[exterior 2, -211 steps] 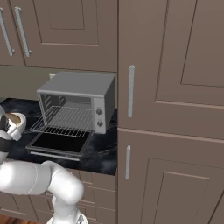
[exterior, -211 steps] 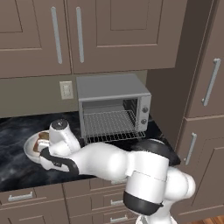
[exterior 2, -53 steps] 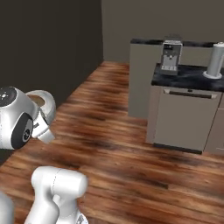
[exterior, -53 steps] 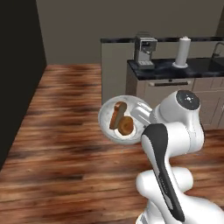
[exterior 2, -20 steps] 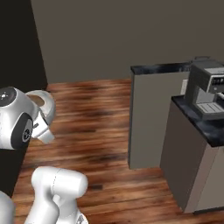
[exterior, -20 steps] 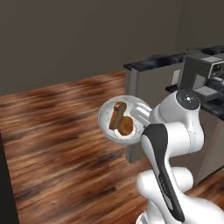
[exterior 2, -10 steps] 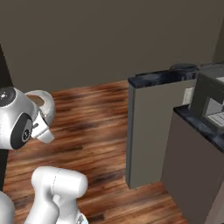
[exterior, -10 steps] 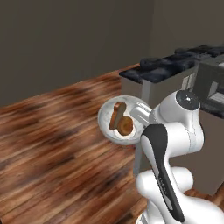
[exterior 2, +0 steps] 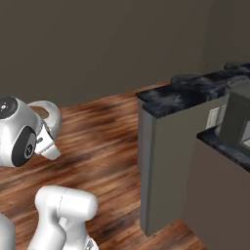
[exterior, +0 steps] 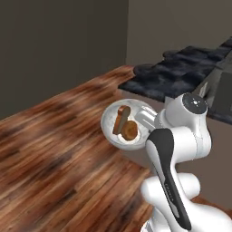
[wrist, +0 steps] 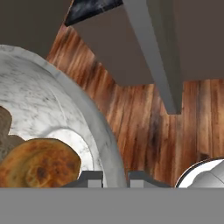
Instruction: Pick up the heated bread from the toaster oven and place it in the bowl. Then move the bread bowl to the dining counter.
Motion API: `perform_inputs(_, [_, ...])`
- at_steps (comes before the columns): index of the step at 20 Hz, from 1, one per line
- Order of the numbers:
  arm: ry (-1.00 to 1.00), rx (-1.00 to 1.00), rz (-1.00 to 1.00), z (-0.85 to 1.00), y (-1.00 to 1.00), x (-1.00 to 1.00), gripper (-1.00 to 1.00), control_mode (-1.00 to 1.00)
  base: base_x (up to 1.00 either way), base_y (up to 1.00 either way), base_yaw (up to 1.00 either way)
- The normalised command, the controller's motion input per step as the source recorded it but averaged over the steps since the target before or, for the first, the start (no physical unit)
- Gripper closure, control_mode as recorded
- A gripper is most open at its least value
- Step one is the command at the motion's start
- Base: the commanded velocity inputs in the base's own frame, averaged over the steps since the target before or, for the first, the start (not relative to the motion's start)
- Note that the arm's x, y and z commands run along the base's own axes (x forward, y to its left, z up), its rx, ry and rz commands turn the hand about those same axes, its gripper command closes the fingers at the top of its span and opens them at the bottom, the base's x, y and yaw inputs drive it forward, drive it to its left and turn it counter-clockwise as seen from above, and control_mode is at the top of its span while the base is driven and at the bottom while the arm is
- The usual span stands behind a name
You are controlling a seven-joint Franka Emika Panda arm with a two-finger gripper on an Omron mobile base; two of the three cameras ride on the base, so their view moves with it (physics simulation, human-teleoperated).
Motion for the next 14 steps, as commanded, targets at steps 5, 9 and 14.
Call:
perform_inputs(5, [0.0,0.0,0.0,0.0,0.0,0.0,1.0,1.0,1.0,1.0,-0.48])
perform_inputs(9, [0.0,0.0,0.0,0.0,0.0,0.0,1.0,1.0,1.0,0.98,-0.55])
perform_inputs(14, [0.0,0.0,0.0,0.0,0.0,0.0,1.0,1.0,1.0,0.92,-0.63])
